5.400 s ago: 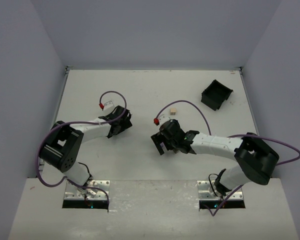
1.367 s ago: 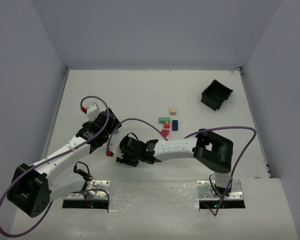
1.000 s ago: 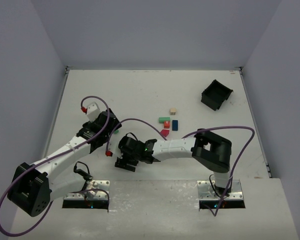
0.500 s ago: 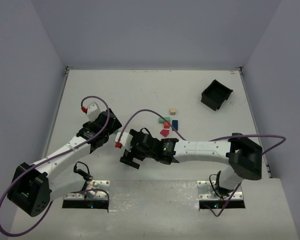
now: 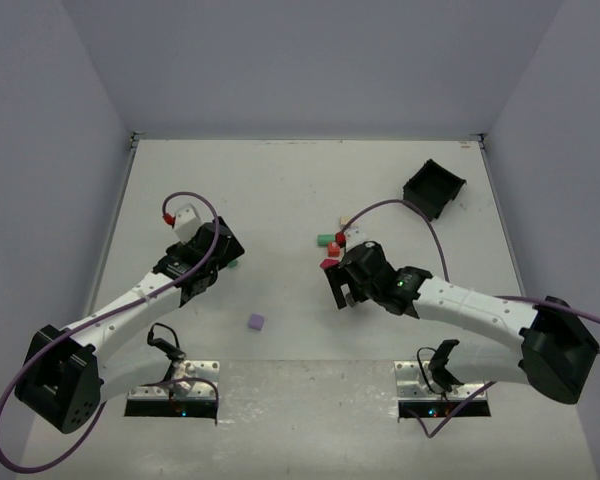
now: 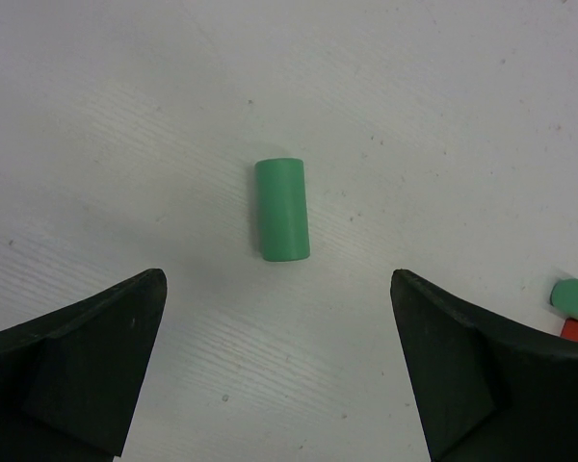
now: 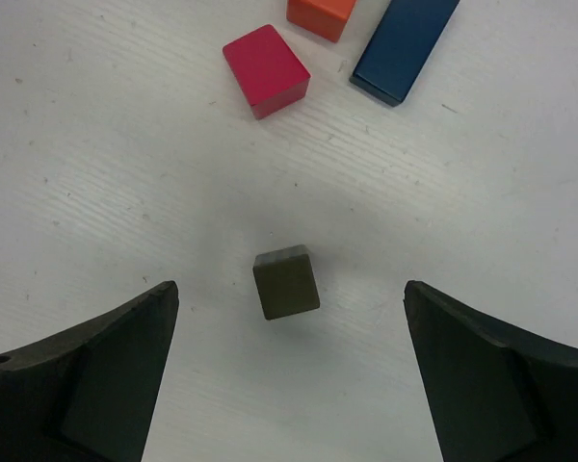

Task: Build the wood block tower

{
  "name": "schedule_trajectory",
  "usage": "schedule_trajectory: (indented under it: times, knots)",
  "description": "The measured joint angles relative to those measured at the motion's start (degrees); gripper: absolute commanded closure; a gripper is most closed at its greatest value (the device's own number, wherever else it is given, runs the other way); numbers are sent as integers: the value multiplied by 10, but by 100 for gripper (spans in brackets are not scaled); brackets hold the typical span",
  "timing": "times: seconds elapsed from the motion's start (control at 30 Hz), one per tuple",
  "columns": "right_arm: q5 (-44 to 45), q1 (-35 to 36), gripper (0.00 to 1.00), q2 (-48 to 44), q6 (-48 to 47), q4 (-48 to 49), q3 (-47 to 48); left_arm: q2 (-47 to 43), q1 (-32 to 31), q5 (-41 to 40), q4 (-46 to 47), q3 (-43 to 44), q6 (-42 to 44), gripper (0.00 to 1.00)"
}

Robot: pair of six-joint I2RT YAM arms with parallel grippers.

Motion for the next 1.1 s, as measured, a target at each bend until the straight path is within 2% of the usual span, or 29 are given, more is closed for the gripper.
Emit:
schedule_trajectory:
  times: [0.17,0.33,0.47,0.67,0.87,0.93,1.0,1.1]
  knots:
    - [8,-10,20,-19,28,-15,-34,0,0,17,13,0,9,0]
    - [5,-29,22,2,23,-11,-37,0,0,21,17,0,11,0]
    - [-18,-30,28,53,5,6,-36,0,0,21,20,0,12,0]
    - [-45,-30,54,90,-9,17,-36,7,0,21,24,0,13,0]
    - [-95,-30,63,88,-39,56,-38,18,0,22,25,0,15,0]
    - [-116,-30,68,88,-52,70,-41,22,0,23,26,0,17,0]
    - [-133,-30,78,88,-63,79,-43,26,0,25,26,0,21,0]
    - [-154,-27,84,88,-77,89,-44,30,0,26,27,0,24,0]
